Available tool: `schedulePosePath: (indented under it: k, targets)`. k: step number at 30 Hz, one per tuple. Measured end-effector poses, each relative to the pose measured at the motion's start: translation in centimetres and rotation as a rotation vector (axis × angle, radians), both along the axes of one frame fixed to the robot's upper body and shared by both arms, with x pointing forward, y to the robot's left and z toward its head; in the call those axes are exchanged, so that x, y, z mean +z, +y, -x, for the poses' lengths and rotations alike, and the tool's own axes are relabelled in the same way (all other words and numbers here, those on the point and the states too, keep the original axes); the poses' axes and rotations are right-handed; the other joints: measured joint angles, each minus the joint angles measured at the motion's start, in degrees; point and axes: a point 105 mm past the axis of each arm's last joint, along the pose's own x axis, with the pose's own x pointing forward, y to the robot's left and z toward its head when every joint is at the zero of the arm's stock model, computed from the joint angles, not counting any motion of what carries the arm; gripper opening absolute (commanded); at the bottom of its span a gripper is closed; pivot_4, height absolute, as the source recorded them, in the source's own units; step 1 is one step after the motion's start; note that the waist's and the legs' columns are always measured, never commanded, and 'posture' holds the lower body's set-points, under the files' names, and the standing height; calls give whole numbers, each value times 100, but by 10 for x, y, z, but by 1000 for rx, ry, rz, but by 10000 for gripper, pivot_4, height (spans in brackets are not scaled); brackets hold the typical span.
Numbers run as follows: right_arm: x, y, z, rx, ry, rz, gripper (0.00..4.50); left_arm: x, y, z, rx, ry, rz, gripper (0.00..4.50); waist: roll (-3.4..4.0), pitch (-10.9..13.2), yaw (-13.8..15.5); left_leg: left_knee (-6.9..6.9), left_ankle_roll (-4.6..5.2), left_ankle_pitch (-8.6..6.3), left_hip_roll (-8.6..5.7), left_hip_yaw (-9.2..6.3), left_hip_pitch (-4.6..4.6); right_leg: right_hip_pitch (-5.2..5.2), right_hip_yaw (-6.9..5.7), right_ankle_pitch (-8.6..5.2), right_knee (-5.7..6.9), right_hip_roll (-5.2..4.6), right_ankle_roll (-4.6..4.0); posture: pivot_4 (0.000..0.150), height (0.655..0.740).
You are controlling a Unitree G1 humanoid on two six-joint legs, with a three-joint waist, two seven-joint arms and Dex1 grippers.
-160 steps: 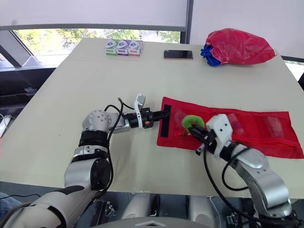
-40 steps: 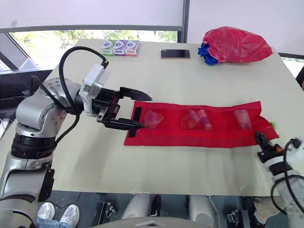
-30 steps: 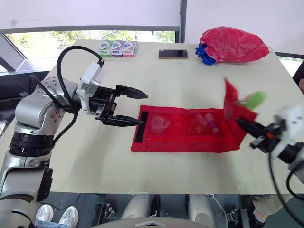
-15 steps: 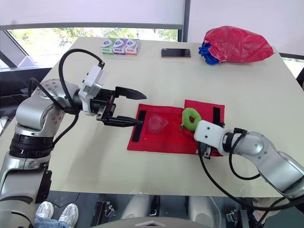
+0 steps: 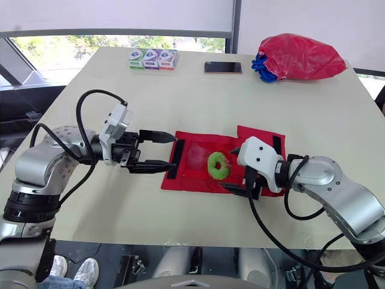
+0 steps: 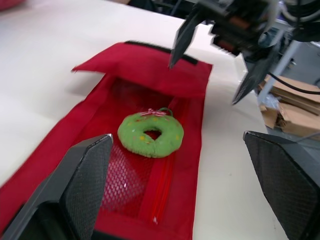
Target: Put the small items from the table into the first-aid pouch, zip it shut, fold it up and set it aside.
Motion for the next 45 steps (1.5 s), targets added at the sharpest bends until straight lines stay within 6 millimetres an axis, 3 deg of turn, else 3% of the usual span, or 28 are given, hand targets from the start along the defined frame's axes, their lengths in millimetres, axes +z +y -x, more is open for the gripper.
schedulePosePath:
  k: [8,15,18,28,38,41,44,45]
  targets:
    - [31,-27,0,-6,-70,-159,44426,-48,15,-14,331,306,89,45000,-3,0,9,3,0,0,1,-10,9,11,-9,4,6,1,7,1500,7400]
    - [48,-41,-2,-9,-107,-207,44426,-70,23,-27,521,544,173,45000,-4,0,0,3,-1,1,0,-15,11,12,-13,5,11,1,5,1500,7400]
    - [50,-41,-1,-3,-111,-208,44426,-65,27,-43,613,672,268,45000,-8,-5,10,3,-2,1,-4,-21,14,18,-19,5,10,-1,5,1500,7400]
    - [64,-31,1,36,-131,-221,44426,-68,18,-36,589,874,311,45000,-4,-8,8,2,-5,2,-11,-20,17,19,-17,6,11,-13,4,1500,7400]
    - [56,-23,1,60,-111,-199,44426,-68,2,-27,504,972,339,45000,-5,-8,39,2,-26,14,-19,-22,14,18,-20,6,11,-25,4,1500,7400]
    - [56,-22,1,64,-109,-199,45000,-66,0,-25,479,985,358,37813,-5,-8,36,1,-26,15,-18,-26,13,17,-22,6,11,-25,3,1500,7400]
    - [57,-21,1,69,-114,-200,45000,-65,2,-25,484,985,367,27467,-5,-8,35,1,-26,14,-18,-27,13,17,-22,5,11,-25,1,1500,7400]
    - [57,-20,1,75,-117,-201,45000,-65,3,-25,486,985,366,21881,-5,-8,34,1,-26,14,-18,-27,13,17,-22,5,11,-26,1,1500,7400]
